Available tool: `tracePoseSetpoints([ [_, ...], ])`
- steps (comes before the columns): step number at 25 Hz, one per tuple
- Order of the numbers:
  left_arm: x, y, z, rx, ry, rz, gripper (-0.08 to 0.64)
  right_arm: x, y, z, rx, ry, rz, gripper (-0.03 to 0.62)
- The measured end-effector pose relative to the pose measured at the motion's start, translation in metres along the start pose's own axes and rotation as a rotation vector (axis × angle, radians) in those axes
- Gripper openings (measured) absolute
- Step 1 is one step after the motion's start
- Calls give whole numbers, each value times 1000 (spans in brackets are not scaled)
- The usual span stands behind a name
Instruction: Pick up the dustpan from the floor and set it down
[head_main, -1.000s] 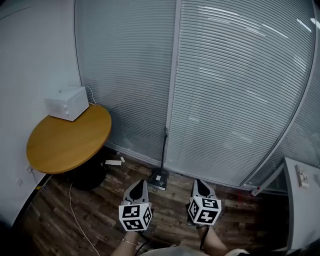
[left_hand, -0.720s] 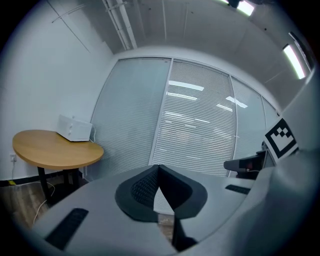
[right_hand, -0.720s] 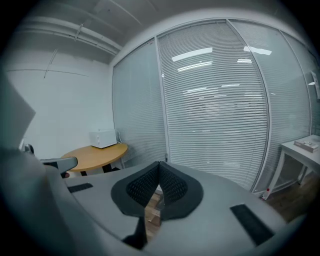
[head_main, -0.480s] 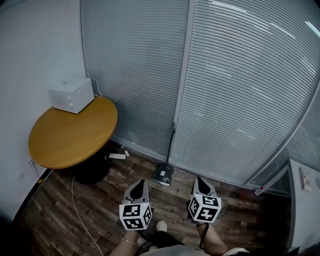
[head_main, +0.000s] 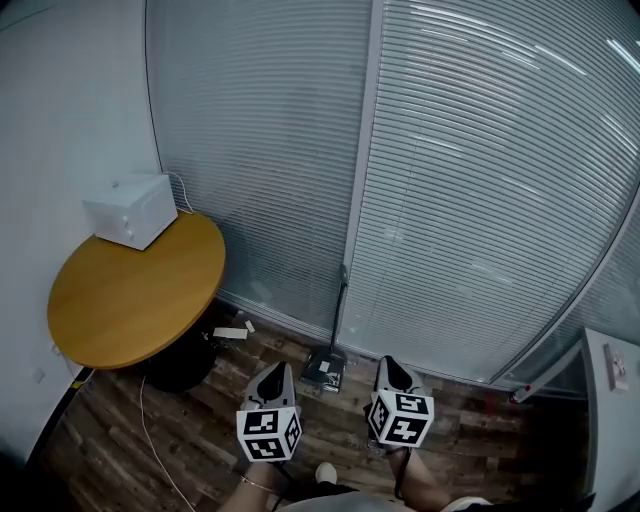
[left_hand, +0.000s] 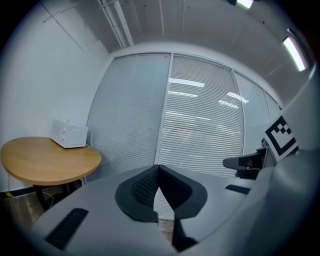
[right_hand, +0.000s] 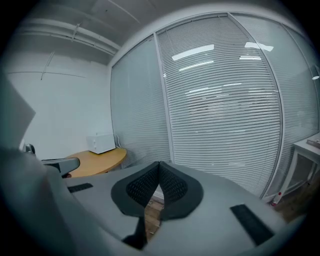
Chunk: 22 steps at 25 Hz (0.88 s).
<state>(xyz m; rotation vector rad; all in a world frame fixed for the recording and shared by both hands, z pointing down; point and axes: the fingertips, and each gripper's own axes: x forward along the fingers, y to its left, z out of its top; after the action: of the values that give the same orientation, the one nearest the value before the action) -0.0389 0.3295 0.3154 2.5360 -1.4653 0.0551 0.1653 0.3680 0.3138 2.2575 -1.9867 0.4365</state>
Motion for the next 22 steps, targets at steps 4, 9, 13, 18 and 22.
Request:
tracePoseSetpoints([
  [4,33,2,6,11,5,-8,15,29,-6,6,5,7,8,32],
  [9,72,6,14,27,17,-7,15,68,-18,16,14,23,13,32],
  [13,101,11,19,37,18,5,15,97,-27,27,14,22,22,32],
  [18,128,17,27,45,10,18,15,128,-32,34,12,23,38,32],
  [22,142,17,21,44,28,23,15,144,-35,29,21,44,48,32],
])
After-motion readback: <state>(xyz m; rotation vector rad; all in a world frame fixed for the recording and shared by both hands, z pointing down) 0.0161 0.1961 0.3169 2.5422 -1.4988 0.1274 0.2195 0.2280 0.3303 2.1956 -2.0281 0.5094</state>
